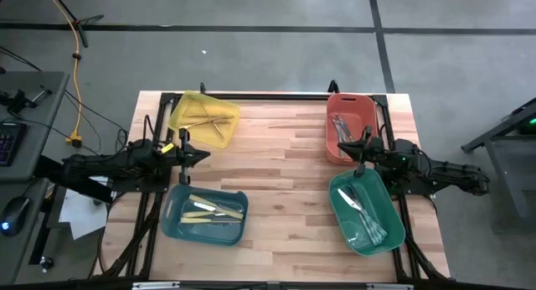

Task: Sort silverware by color (type)
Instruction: Return to Home Position

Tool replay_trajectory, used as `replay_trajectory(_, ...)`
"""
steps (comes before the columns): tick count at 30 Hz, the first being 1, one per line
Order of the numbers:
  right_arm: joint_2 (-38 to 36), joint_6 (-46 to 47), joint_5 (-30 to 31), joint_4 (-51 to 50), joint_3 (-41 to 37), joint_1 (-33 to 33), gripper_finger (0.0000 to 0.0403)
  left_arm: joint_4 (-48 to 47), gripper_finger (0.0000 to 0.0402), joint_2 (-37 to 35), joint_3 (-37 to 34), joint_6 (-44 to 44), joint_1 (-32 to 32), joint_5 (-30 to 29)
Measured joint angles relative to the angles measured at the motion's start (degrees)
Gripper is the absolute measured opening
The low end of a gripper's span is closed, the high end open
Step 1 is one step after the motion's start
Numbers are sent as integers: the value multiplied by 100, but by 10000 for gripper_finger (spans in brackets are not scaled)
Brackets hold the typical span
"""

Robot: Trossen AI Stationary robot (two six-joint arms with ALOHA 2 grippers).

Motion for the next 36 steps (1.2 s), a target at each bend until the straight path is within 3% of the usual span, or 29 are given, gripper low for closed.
replay_trajectory(36, 102, 0, 2, -48, -2, 1, 0, -46, 0, 63, -2, 1, -153, 0)
